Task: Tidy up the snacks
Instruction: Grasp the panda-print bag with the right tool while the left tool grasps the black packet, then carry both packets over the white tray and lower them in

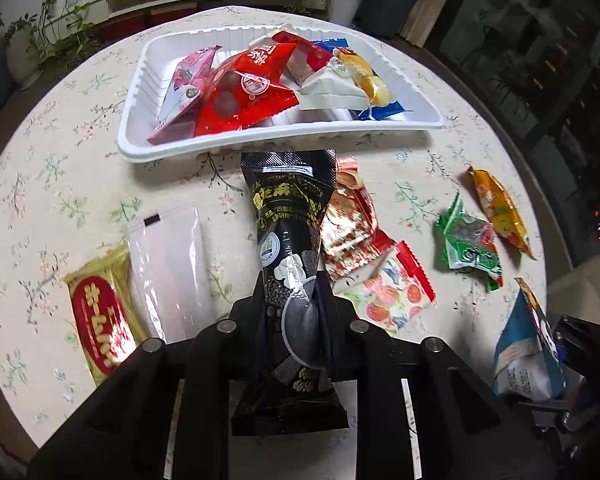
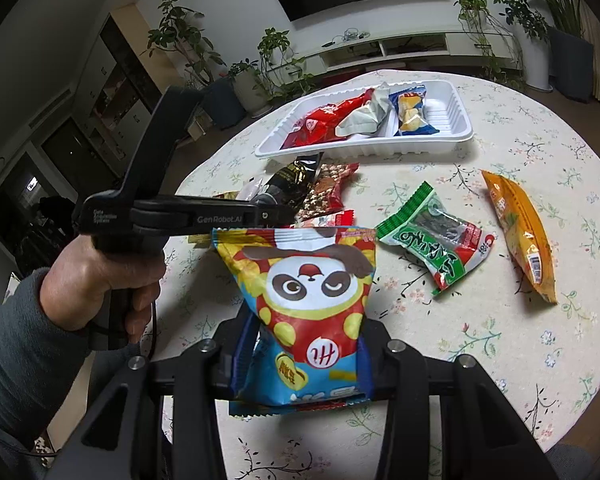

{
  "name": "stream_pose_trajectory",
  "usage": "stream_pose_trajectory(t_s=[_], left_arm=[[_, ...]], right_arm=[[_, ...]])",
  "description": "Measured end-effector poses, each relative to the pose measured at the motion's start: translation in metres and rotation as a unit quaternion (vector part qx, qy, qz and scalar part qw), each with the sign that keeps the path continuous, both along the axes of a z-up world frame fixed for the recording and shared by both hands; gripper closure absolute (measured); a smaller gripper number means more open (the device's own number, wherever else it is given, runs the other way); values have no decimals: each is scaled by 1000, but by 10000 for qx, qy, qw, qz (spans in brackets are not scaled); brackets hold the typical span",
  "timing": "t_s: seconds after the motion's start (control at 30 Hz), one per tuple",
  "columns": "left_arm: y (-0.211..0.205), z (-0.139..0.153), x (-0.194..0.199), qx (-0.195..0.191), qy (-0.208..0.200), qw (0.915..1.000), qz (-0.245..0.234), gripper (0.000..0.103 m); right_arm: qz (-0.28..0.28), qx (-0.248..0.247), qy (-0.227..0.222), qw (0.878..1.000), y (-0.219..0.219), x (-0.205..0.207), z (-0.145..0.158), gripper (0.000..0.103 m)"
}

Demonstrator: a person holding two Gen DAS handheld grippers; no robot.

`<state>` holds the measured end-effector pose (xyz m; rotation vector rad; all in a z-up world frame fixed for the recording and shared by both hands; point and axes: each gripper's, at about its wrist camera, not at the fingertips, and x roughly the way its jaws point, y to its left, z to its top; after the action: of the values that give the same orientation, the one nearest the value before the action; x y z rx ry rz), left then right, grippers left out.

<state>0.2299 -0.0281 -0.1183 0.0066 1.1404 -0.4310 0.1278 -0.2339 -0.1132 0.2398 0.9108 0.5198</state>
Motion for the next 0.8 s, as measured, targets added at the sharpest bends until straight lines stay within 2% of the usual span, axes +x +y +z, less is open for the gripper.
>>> stream_pose_trajectory(t_s=[0.2, 0.5, 0.67, 0.8], left_arm=[[12, 7, -22, -413, -25, 9991, 72, 85], [30, 25, -65, -1314, 20, 9912, 155, 85], [42, 30, -74, -1668, 95, 9856, 240, 85], [57, 45, -71, -1866, -11, 9819, 332, 85]], right_arm=[[-129, 172, 49, 9998, -7, 1, 1, 59], [-172, 577, 181, 9980, -12, 3, 2, 59], [-233, 787, 232, 9964, -17, 5, 4, 59], [-428, 939, 232, 9944, -35, 8, 10, 59]])
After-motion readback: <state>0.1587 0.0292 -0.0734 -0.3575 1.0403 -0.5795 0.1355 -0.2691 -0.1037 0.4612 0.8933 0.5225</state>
